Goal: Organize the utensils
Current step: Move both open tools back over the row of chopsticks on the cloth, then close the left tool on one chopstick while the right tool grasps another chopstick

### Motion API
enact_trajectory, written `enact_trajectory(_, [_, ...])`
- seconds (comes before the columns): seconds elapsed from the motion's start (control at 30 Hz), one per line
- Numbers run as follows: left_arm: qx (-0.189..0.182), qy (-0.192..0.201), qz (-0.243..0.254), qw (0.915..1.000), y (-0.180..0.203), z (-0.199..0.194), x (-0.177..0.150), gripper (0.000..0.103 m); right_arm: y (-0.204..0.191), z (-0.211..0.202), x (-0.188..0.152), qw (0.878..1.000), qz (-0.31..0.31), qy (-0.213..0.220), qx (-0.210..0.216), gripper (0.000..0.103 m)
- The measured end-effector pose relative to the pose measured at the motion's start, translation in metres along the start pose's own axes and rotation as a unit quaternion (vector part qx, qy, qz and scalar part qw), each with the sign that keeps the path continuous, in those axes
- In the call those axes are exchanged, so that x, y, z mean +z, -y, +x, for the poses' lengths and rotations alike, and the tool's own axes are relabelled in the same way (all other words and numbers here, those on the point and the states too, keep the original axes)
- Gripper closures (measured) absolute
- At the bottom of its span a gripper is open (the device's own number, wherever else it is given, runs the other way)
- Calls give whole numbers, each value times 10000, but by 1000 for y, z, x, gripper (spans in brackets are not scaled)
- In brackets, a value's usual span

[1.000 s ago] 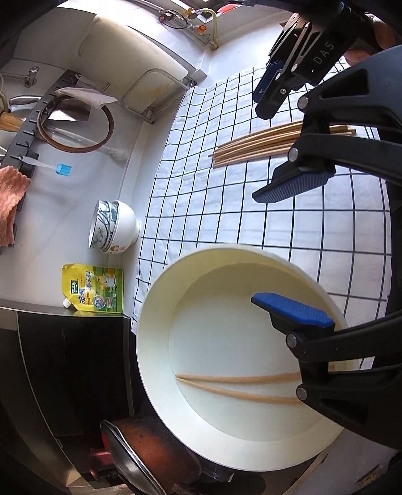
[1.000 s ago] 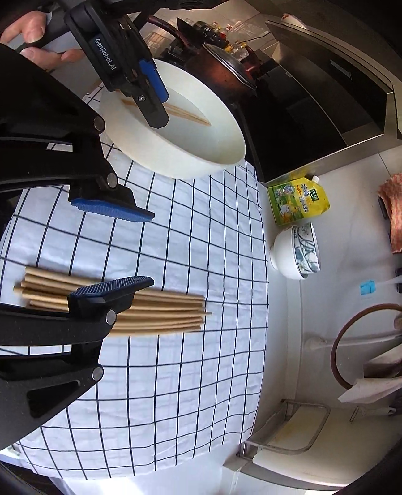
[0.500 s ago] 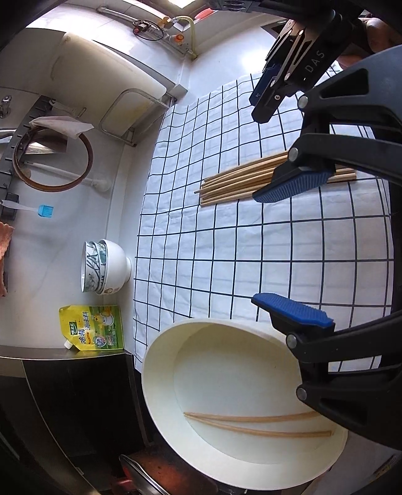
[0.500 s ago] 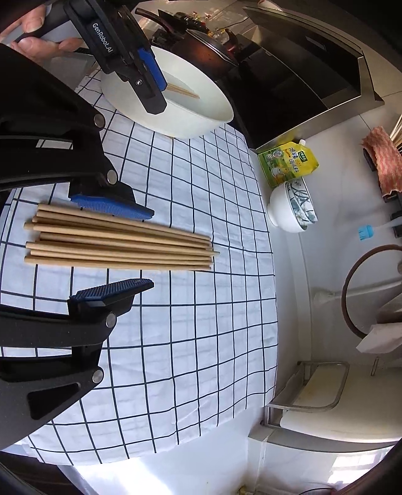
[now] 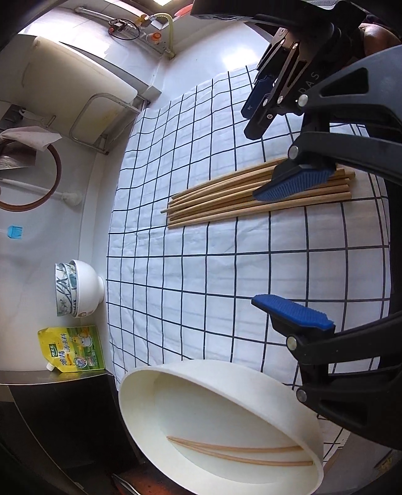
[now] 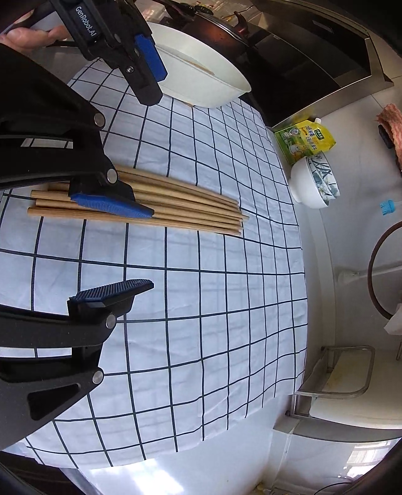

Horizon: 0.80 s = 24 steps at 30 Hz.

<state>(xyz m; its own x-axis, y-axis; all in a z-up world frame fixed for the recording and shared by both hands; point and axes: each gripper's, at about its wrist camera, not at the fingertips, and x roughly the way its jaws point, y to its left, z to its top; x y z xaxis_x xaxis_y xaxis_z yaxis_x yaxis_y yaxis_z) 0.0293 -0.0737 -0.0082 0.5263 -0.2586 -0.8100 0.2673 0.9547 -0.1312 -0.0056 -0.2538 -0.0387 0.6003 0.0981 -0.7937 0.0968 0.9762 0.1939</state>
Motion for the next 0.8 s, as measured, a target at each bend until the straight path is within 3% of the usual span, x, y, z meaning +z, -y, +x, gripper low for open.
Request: enact_trajectory(0.8, [117, -282, -95, 9995, -9, 28, -12, 40, -14, 26, -11, 9984, -423, -372, -25, 64])
